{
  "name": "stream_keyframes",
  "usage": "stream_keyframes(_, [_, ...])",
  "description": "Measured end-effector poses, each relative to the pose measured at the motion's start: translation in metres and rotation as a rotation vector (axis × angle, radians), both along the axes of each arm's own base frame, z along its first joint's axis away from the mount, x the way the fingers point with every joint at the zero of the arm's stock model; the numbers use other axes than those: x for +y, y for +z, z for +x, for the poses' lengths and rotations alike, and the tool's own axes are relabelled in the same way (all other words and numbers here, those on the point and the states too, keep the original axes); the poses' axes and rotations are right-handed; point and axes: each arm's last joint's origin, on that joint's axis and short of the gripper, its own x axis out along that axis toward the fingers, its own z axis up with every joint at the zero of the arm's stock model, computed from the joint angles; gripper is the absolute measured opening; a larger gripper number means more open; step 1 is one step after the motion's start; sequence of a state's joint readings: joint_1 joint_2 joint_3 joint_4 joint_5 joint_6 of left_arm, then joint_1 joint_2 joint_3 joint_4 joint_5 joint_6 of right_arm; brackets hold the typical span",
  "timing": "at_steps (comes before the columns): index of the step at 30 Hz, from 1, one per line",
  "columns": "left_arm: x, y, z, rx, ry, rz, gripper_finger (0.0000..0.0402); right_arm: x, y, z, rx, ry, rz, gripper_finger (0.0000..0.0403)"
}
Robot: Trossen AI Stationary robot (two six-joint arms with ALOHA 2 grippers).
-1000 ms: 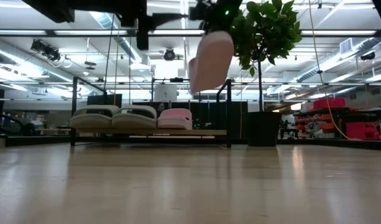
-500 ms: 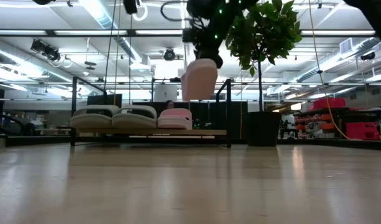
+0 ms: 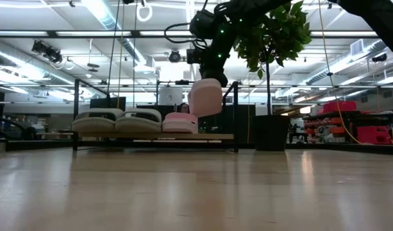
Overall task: Pick and place slides into the shelf
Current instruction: Put the pink slide on the shelf
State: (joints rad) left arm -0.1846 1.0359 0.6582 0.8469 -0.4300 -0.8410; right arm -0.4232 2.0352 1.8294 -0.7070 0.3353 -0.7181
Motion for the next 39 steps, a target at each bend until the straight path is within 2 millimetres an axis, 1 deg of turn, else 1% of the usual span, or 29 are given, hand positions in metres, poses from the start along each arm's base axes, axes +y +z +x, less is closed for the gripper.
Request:
stream_keyframes(10, [-0.001, -0.001, 0.001, 0.015, -0.003, 0.002, 0.0192, -0.004, 0.006, -0.005, 0.026, -0.039, -0.063, 0.0009])
stream_keyframes(19, [-0.001, -0.002, 0.001, 0.02, 0.003, 0.015, 0.0191, -0.004, 0.007, -0.005, 0.013, -0.025, -0.048, 0.0009])
stream_keyframes(22, [-0.001, -0.002, 0.001, 0.02, 0.003, 0.015, 0.0188, -0.005, 0.003, -0.006, 0.019, -0.029, -0.036, 0.0009])
stream_keyframes(30, [-0.001, -0.002, 0.001, 0.019, 0.003, 0.015, 0.0189, -0.006, -0.015, -0.012, 0.054, -0.043, 0.006, 0.0009])
stream_keyframes(35, [-0.001, -0.002, 0.001, 0.019, 0.003, 0.015, 0.0188, -0.006, -0.02, -0.01, 0.023, -0.043, 0.008, 0.0009])
stream_keyframes(39, [-0.001, -0.002, 0.001, 0.019, 0.003, 0.015, 0.0189, -0.006, -0.025, -0.012, 0.006, -0.053, 0.044, 0.0009])
